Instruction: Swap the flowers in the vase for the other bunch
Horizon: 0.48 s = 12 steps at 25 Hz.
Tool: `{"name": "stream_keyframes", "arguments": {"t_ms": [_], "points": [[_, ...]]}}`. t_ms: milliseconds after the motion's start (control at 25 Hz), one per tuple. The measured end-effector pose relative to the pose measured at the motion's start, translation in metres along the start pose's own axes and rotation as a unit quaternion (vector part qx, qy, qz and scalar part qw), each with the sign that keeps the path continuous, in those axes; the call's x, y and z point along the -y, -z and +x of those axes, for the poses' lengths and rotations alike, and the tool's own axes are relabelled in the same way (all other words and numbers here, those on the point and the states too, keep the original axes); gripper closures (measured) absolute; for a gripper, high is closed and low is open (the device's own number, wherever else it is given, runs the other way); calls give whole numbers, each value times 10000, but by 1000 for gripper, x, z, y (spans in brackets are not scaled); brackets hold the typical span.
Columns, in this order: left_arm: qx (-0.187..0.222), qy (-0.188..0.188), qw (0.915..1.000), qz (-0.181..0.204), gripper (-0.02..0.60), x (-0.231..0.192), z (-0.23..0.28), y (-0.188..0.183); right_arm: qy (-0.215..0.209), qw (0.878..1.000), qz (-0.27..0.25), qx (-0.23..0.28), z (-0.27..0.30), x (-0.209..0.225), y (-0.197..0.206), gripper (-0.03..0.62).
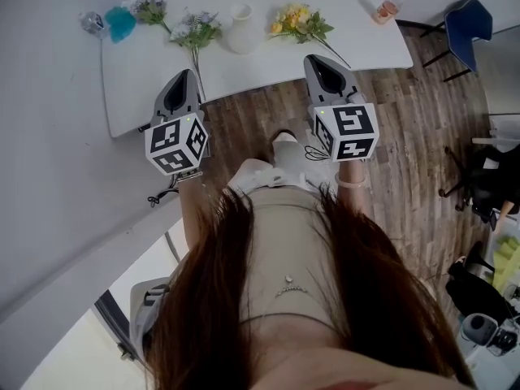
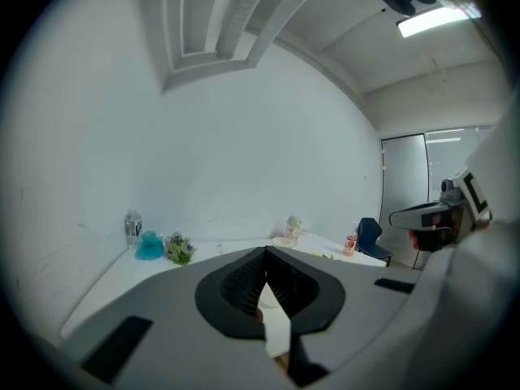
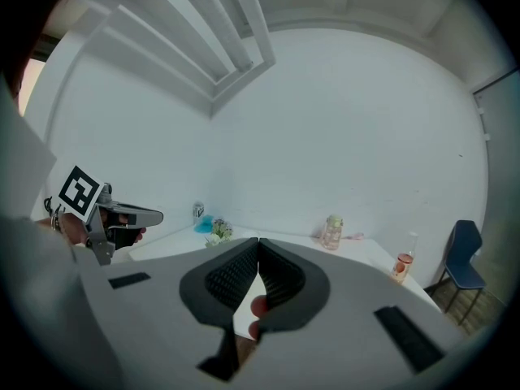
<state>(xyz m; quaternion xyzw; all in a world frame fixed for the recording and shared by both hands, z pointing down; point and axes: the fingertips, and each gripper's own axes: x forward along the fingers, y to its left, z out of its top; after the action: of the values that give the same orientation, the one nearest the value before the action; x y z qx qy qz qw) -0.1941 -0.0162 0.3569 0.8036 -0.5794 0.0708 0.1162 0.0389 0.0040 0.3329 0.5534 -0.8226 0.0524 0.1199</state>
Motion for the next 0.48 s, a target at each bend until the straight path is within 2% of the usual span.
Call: {"name": "stream_keyframes", "arguments": {"t_ms": [280, 480], "points": [[-20, -237, 9997, -12, 577, 13, 20, -6, -108, 9999, 18, -27, 12, 35, -2, 566], [7, -405, 9990, -184, 577, 20, 34, -7, -276, 9995, -140, -58, 27, 59, 2, 566]]}}
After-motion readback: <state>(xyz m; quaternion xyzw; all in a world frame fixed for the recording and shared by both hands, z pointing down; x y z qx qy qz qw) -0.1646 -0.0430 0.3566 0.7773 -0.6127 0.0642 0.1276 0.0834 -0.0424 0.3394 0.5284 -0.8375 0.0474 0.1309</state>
